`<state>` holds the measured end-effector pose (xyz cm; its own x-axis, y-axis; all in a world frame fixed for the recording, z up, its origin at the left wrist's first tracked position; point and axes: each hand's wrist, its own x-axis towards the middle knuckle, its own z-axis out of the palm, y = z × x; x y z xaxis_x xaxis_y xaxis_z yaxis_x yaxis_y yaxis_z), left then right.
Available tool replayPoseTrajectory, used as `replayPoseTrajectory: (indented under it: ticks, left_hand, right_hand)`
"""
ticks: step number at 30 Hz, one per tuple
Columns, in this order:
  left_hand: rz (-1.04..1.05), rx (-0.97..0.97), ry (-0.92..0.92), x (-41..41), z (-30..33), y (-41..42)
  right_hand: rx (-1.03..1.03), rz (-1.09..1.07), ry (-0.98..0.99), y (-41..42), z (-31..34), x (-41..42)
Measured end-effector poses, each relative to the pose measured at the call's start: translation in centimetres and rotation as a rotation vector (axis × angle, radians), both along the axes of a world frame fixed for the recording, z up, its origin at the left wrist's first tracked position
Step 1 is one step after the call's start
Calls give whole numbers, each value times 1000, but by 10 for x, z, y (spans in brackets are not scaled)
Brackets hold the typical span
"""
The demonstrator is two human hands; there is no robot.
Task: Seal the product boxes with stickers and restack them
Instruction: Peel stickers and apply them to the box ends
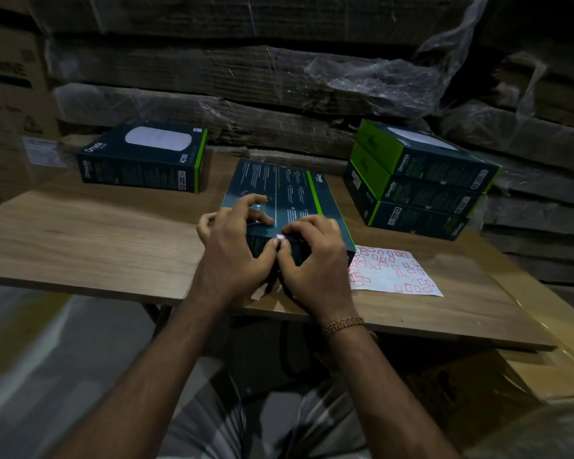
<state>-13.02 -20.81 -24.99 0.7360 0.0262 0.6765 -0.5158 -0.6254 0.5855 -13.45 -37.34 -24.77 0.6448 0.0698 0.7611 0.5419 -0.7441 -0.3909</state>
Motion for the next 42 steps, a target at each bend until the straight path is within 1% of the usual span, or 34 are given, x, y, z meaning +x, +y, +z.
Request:
replayPoseTrajectory:
  ticks: [12,15,26,31,42]
  left_hand:
    - [3,-11,-5,0,1,0]
    - [-5,9,13,1,0,1]
    - [-3,31,-9,3,-1,2]
    - [-8,-2,-20,2,0,0]
    - [17,3,-26,2,-1,-2]
  right_hand:
    - [-2,-1,-4,0,0,0]
    - [-12,-2,-1,-1,-1,0]
    - [-13,-9,-7,0,-1,1]
    - [-7,2,-19,-1,1,-1]
    - [25,-11,-22,0,0,1]
